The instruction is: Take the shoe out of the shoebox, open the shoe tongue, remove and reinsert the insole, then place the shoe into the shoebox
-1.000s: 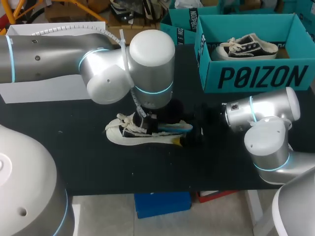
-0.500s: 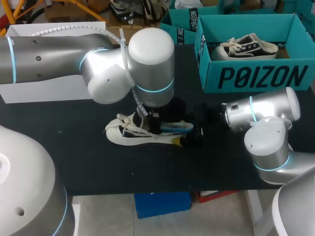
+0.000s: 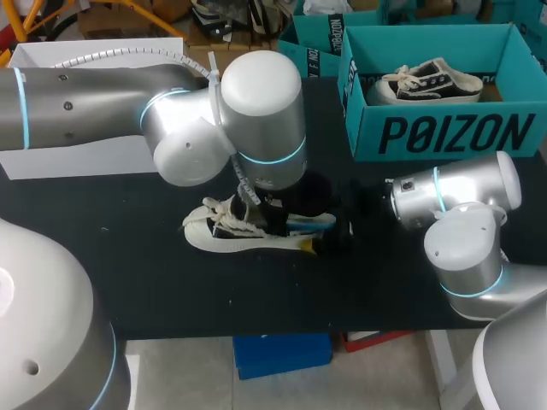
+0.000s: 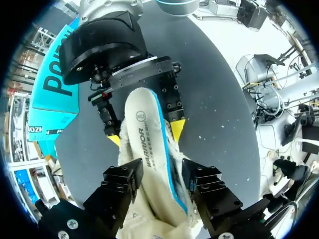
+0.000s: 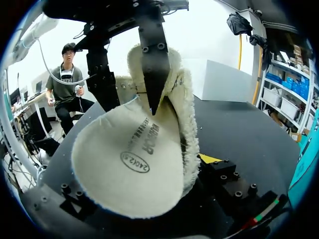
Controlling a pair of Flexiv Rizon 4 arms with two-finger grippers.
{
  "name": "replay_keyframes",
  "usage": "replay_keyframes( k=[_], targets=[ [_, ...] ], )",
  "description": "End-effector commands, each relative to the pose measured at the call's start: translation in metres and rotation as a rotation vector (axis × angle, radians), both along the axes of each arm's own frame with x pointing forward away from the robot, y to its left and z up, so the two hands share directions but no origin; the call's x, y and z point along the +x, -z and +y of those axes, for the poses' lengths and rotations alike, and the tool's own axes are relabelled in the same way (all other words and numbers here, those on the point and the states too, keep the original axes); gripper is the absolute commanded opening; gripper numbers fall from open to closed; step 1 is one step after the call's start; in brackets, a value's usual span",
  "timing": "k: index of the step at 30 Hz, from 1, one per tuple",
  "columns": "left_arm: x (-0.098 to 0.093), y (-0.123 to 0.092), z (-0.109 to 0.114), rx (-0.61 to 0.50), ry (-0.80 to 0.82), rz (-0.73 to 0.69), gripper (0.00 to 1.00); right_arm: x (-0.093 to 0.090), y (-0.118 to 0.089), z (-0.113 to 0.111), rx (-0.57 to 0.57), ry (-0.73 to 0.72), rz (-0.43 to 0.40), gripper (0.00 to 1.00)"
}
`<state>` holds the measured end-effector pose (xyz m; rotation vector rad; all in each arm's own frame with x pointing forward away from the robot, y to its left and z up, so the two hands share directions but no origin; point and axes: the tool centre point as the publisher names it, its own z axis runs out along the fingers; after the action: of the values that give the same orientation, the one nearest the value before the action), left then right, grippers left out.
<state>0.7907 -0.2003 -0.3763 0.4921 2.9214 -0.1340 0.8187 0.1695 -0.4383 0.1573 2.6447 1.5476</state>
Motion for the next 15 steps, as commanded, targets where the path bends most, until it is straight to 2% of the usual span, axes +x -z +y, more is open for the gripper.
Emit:
replay_keyframes(
  k=[1,7,15],
  targets=[
    [0.0,0.004,-0.011,-0.011,0.023,-0.004,0.49,0.001,0.002,0.0,-0.002,0.001,0.001,0.0],
    [0.001,0.003,-0.023,-0.026,0.038,-0.006,0.49,0.001,0.002,0.0,-0.002,0.001,0.001,0.0],
    [0.005,0.008,-0.03,-0.038,0.037,-0.002,0.42,0.001,0.002,0.0,-0.002,0.001,0.001,0.0]
  ],
)
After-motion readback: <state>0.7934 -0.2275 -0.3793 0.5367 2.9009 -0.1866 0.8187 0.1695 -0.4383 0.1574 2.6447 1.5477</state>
